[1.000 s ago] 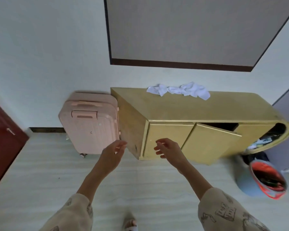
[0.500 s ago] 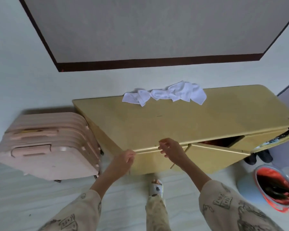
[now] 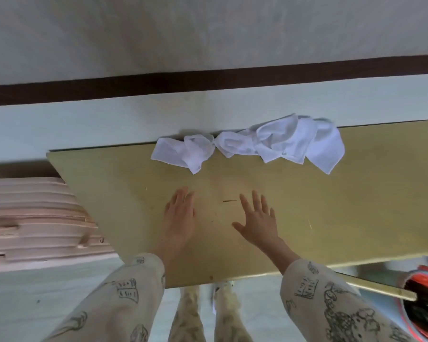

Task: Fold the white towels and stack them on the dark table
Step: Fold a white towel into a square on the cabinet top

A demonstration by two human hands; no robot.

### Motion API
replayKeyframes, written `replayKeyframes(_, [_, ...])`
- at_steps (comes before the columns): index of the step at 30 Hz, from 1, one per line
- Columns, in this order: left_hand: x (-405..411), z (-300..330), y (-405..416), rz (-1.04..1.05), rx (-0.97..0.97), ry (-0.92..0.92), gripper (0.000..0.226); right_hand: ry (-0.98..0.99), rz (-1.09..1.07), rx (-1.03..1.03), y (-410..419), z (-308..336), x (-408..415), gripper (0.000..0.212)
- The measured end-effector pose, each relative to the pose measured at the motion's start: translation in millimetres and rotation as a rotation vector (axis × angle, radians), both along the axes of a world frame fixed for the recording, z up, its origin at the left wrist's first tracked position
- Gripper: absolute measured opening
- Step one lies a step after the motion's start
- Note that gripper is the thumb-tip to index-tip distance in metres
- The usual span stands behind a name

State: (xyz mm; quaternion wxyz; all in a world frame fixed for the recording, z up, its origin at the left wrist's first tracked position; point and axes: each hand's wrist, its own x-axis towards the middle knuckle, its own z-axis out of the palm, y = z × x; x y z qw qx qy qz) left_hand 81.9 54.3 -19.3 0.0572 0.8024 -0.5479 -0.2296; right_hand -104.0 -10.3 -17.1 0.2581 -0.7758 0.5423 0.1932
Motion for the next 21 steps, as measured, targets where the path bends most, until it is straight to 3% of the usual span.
replayKeyframes(6, [21.3,-26.6,-65.2,0.001,-0.037,-0.002,0.050,0.056,0.031,0.007,-9.8,-31.7,2.0,0.086])
replayKeyframes(9, [23.3,-36.3,-80.7,0.023,-0.060,-0.033,0.038,0.059,0.027,0.002,-10.1,-32.8,2.6,0.086])
replayKeyframes(15, [22.2,-31.6,-122.3,0.262,-0.040,-0.144,0.026,0.024,-0.002,0.000,-10.6,-34.3,3.7,0.086])
replayKeyframes(18, [20.0,-21.0,-119.0,0.342,-0.072,-0.079,0.017,0.062,0.013,0.014,-11.5,-30.4,4.4,0.086])
replayKeyframes(21, [18.2,2.3,-97.0,0.278,-0.232,0.079,0.009,0.074,-0.047,0.066,-20.3,-15.3,17.2,0.078])
